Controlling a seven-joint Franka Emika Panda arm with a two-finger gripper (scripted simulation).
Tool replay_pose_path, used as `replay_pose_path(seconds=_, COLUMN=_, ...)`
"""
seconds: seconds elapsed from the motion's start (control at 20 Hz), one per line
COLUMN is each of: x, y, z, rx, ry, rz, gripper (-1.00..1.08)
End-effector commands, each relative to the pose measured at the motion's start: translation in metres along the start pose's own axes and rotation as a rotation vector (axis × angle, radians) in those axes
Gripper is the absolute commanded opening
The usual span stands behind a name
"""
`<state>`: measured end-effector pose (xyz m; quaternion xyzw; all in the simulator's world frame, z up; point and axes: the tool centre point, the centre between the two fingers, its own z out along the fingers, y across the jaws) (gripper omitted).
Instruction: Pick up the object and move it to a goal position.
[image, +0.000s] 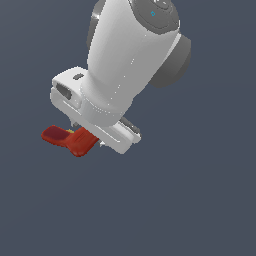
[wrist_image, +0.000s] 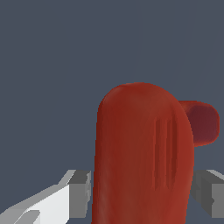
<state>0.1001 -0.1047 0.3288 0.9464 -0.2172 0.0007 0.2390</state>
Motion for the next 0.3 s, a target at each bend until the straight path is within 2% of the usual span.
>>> replay_pose_path(seconds=0.0, x=0.0033, y=0.0047, z=-0.0064, rx=0.001, ry=0.003, rz=0.001, gripper=-1.0)
replay_pose_path(seconds=0.25, x=0.005, y=0.0069, z=-0.0092, rx=0.001, ry=0.004, rz=0.001, gripper=-1.0)
